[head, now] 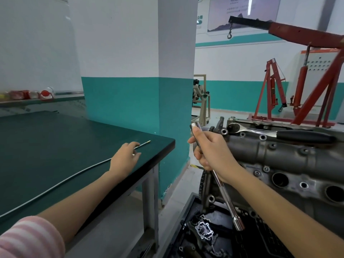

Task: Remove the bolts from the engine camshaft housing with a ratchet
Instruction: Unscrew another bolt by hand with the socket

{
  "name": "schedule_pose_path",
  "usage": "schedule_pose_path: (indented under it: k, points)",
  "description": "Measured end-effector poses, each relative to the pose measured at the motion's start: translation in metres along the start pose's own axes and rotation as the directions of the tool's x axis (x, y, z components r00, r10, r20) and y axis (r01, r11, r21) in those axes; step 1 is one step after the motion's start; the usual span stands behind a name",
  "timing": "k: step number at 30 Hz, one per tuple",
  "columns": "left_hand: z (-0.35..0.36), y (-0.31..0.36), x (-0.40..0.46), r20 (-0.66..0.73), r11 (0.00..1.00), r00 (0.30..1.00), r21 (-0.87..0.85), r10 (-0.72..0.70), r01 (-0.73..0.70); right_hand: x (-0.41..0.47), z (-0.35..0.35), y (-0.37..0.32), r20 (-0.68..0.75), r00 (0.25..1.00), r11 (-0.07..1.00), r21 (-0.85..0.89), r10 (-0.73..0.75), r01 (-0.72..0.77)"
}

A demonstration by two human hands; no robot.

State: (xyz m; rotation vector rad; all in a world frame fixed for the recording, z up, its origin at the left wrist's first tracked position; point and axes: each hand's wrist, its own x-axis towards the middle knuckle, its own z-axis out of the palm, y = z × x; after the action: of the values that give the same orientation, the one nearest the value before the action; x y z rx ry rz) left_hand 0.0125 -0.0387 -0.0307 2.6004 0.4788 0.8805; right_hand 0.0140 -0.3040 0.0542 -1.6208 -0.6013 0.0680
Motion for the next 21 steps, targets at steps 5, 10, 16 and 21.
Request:
schedule_pose_path:
  k: [5,10,16,21]
  points:
    - [-0.030,0.082,-0.019,-0.164,0.957,0.979,-0.242,0.125,-0.162,-0.012,-0.003,-0.009,0.005,0.995,0.988,0.122,0.096,-0.096]
    - [-0.069,0.179,-0.083,-0.264,0.726,0.900,-0.532,0.348,-0.437,-0.046,-0.041,-0.006,0.006,0.960,0.858,0.447,0.281,-0.254]
    - [-0.060,0.270,-0.134,0.075,0.674,0.742,-0.487,0.667,-0.556,-0.096,-0.100,0.013,0.044,0.892,0.451,0.851,0.450,-0.270]
    - [-0.043,0.320,-0.159,0.263,0.659,0.615,-0.443,0.743,-0.607,-0.125,-0.145,0.018,-0.095,0.825,0.241,0.969,0.558,-0.052]
